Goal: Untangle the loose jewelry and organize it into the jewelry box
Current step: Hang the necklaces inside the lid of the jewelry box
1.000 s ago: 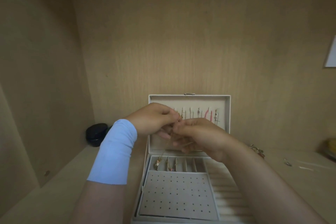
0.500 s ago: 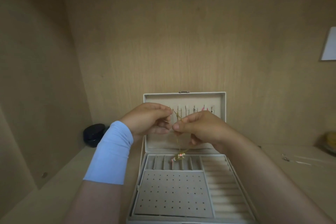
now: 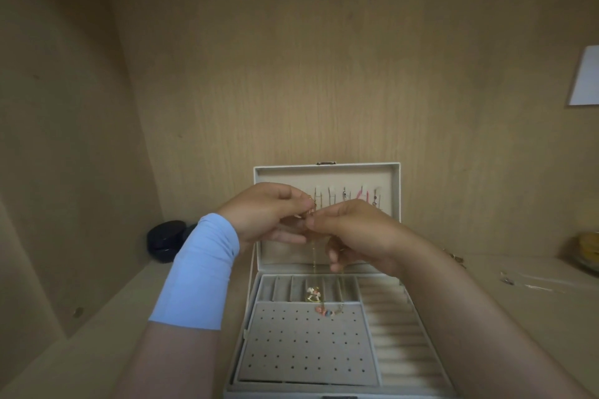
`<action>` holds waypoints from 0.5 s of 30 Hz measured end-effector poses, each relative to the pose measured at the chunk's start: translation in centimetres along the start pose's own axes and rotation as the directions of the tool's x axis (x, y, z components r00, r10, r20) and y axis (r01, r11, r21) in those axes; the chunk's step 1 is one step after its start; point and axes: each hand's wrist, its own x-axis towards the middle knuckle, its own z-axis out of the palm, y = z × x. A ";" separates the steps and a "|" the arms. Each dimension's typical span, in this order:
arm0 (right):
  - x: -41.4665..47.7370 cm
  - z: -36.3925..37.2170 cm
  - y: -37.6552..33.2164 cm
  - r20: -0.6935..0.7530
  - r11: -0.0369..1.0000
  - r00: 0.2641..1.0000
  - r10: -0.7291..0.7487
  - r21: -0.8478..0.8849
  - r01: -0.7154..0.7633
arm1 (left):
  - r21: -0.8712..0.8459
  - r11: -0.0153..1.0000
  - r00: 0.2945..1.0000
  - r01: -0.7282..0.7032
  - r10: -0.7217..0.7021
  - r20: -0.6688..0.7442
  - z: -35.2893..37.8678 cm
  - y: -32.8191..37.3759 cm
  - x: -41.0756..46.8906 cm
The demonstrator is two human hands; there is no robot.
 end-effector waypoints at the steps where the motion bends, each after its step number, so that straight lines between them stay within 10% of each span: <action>1: 0.1 0.3 0.1 0.007 1.000 1.000 -0.004 0.002 0.004 | 0.063 0.998 1.000 0.001 -0.001 0.013 0.0 0.0 0.1; 8: 0.5 0.0 0.0 -0.169 0.987 0.978 -0.125 -0.119 0.106 | 0.329 0.934 0.989 0.140 -0.144 -0.011 0.1 -0.5 0.5; 15: 0.7 -1.0 -0.3 -0.323 0.973 0.924 -0.204 -0.173 0.155 | 0.315 0.947 0.906 0.063 -0.186 0.379 2.0 -1.6 0.7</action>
